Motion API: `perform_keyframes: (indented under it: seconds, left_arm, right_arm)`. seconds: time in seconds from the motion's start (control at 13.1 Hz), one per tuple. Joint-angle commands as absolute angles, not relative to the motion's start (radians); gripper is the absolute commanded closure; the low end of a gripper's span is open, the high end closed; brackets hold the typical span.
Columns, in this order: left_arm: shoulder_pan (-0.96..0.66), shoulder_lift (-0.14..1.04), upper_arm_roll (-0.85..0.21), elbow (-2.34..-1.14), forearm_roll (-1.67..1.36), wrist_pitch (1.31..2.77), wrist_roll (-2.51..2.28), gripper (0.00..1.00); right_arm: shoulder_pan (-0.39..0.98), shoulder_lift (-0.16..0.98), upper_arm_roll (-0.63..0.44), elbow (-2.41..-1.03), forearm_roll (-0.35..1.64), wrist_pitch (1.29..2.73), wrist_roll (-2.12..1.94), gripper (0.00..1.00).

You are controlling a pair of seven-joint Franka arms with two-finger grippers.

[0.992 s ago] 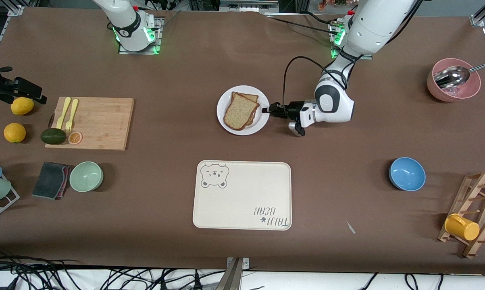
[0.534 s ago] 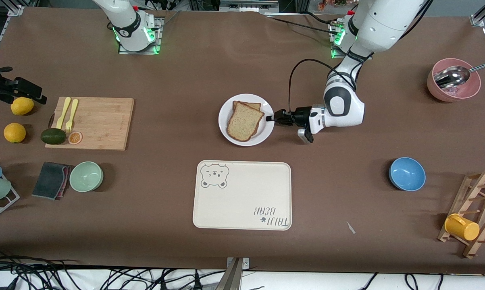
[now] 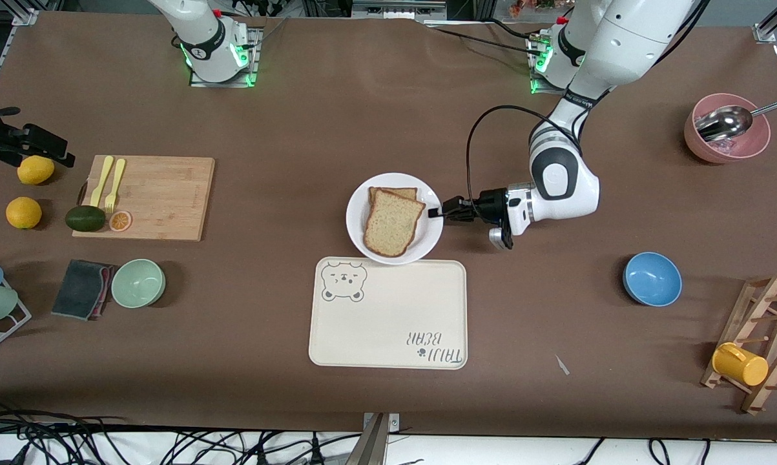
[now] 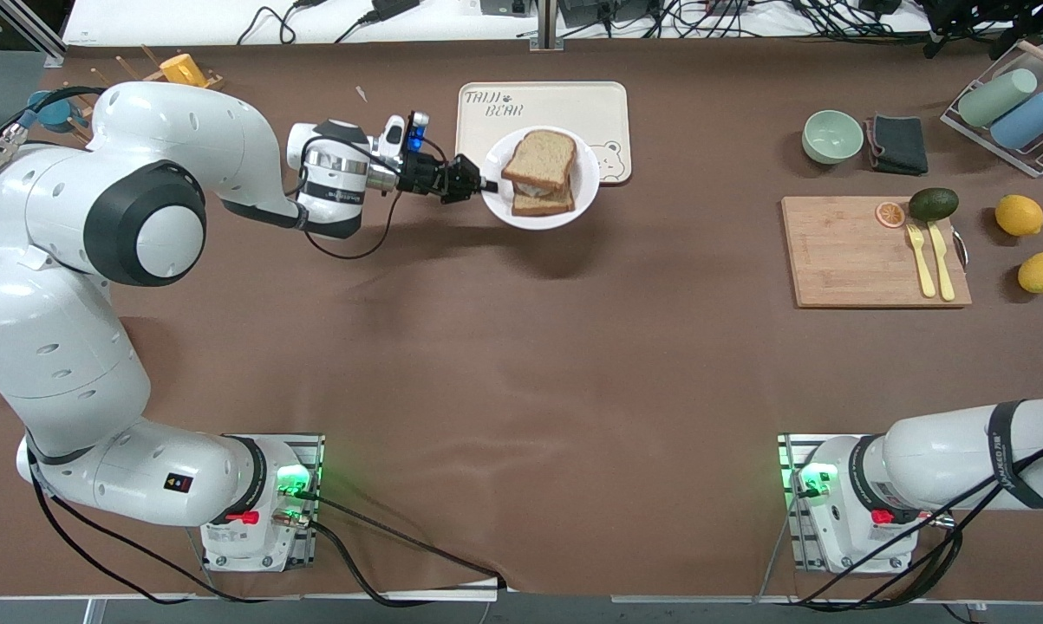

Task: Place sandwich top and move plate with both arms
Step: 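Slide the white plate with the left gripper onto the bear tray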

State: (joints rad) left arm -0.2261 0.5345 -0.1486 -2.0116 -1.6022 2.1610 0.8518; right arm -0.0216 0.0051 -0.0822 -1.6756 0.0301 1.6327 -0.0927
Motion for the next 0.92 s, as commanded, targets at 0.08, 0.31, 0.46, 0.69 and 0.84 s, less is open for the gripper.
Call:
perform_keyframes:
  seconds: [0.08, 0.31, 0.46, 0.69, 0.84]
  left_arm:
    - [-0.215, 0.583, -0.124, -1.886, -1.582, 2.146, 0.757, 1.00]
    - [-0.212, 0.673, -0.110, -1.743, -1.481, 2.146, 0.729, 1.00]
    - [-0.215, 0.738, -0.110, -1.663, -1.473, 2.146, 0.691, 1.00]
    - [-0.227, 0.823, -0.097, -1.525, -1.427, 2.146, 0.589, 1.00]
    - [-0.227, 0.876, -0.097, -1.461, -1.399, 2.146, 0.523, 1.00]
  right_arm:
    - [-0.028, 0.012, -0.081, -1.655, 0.046, 1.620, -0.101, 0.00]
    - [-0.028, 0.012, -0.081, -1.655, 0.046, 1.620, -0.101, 0.00]
    - [-0.028, 0.012, -0.081, -1.655, 0.046, 1.620, -0.101, 0.00]
    - [-0.028, 0.012, -0.081, -1.655, 0.048, 1.620, -0.101, 0.00]
    - [-0.028, 0.012, -0.081, -1.655, 0.048, 1.620, -0.101, 0.00]
